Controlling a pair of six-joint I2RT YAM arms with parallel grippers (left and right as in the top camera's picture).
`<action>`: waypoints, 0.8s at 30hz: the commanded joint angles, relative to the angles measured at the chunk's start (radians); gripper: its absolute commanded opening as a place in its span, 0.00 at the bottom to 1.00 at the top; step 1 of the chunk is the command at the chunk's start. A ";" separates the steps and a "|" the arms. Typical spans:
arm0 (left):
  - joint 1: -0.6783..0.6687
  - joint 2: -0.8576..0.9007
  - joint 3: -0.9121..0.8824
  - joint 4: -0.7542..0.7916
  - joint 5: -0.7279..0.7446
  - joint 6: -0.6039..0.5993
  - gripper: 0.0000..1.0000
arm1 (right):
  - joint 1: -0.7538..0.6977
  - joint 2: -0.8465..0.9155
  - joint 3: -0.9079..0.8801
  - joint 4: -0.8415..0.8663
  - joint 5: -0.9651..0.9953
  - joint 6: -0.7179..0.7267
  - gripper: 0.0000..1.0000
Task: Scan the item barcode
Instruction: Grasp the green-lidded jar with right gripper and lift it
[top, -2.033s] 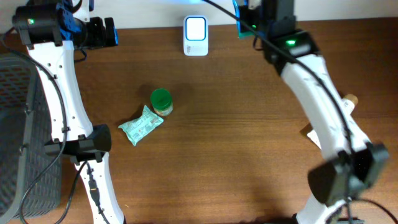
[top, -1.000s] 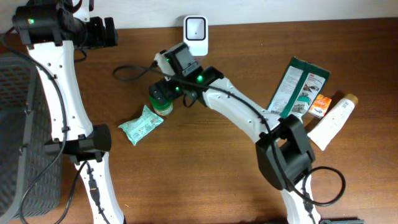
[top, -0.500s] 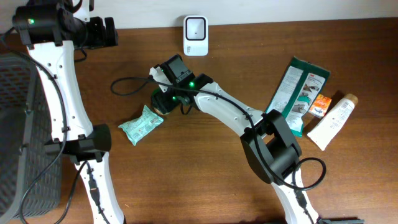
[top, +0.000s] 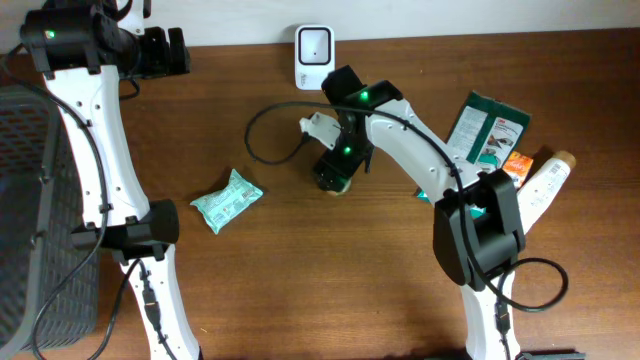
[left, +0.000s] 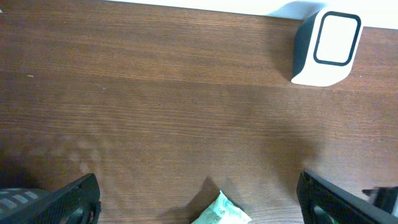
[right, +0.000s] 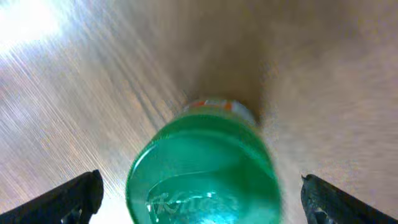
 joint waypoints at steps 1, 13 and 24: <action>0.005 0.005 0.009 0.000 -0.007 0.001 0.99 | -0.002 -0.038 0.105 0.003 0.001 0.356 0.98; 0.005 0.005 0.009 0.000 -0.007 0.001 0.99 | 0.040 0.059 0.030 -0.048 0.103 0.800 0.85; 0.005 0.005 0.009 0.000 -0.007 0.001 0.99 | 0.028 0.097 0.022 -0.003 0.103 0.844 0.59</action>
